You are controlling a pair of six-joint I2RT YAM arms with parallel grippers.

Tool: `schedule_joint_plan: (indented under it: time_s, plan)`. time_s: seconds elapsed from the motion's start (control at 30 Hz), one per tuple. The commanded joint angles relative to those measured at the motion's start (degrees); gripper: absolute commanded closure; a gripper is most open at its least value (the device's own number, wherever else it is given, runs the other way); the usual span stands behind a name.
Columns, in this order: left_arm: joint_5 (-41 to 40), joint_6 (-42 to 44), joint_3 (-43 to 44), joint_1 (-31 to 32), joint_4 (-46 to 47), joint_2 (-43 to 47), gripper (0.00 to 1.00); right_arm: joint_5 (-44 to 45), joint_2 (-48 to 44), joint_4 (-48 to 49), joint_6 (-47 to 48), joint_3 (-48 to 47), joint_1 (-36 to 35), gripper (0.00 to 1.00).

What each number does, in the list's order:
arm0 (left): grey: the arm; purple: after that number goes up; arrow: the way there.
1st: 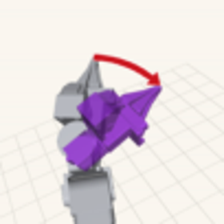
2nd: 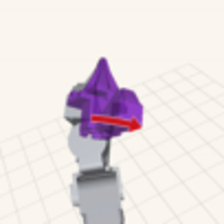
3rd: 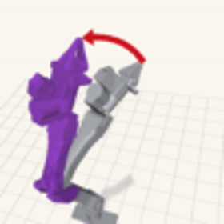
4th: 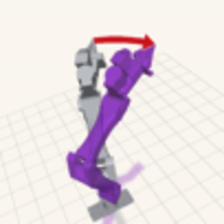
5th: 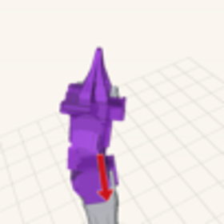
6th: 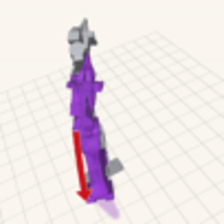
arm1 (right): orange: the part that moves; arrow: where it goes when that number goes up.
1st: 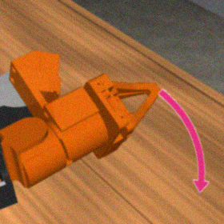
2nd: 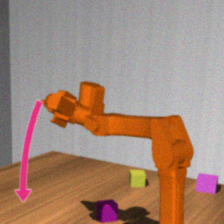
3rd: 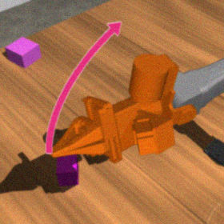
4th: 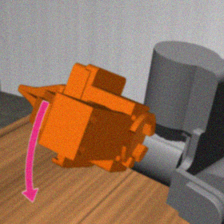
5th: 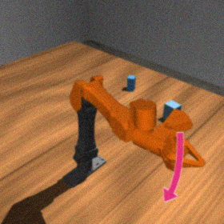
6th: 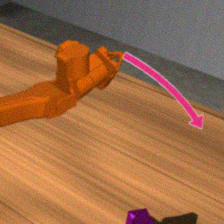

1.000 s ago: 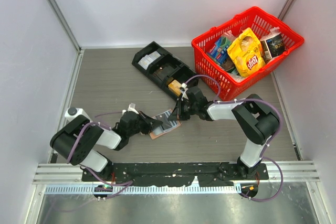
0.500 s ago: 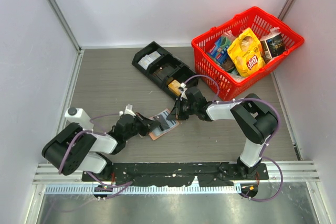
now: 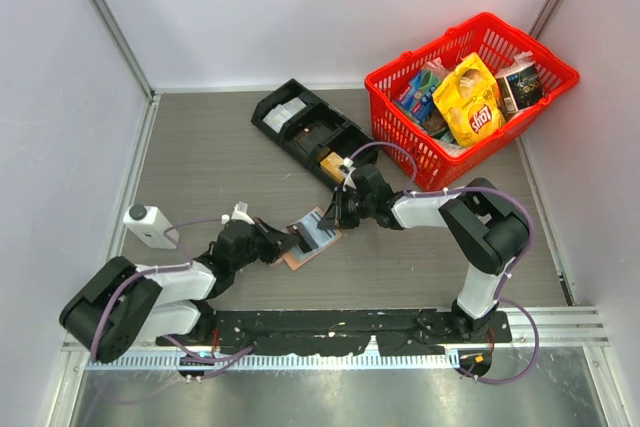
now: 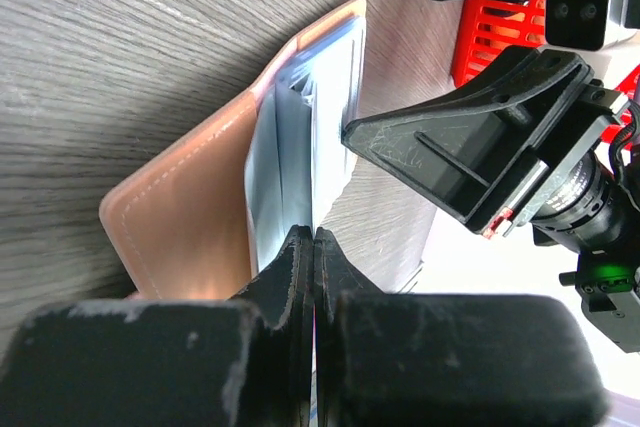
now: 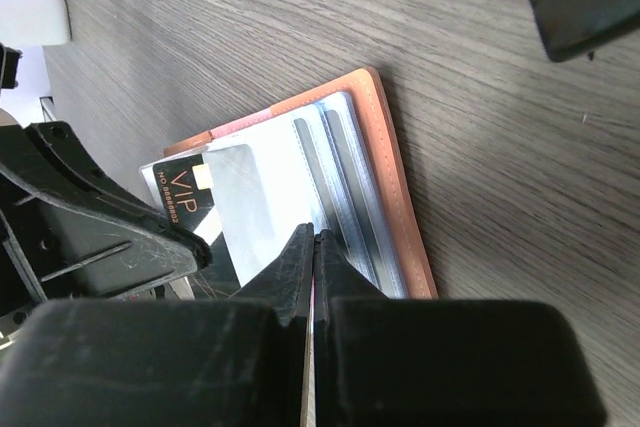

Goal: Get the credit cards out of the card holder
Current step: Remove the credit card from the card holder, then place the credit card in the storage box.

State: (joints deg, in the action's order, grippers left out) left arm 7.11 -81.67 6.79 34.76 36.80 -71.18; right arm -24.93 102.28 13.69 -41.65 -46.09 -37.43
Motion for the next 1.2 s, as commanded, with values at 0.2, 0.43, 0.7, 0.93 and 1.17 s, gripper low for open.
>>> schedule_joint_plan:
  time_s: [0.2,0.43,0.7,0.93,1.17]
  plan:
    - [-6.5,6.2,1.7,0.0,-26.7,22.4,1.0,7.4,-0.4,-12.9,4.7,-0.4,0.3,0.99]
    - [-11.7,10.4,3.1,-0.2,-39.5,38.8,1.0,10.2,-5.9,-19.4,7.1,-4.9,0.3,0.93]
    - [-15.0,15.5,0.1,-0.2,-31.8,54.1,1.0,20.2,-21.7,-27.2,11.8,-9.8,0.3,0.62]
    - [-18.7,17.2,2.3,-0.3,-22.1,49.0,1.0,38.1,-41.8,-30.7,18.1,-11.0,0.3,0.34]
    - [-16.2,17.2,13.7,-0.8,-6.5,22.7,1.0,57.4,-58.4,-32.8,21.9,-9.1,0.4,0.08]
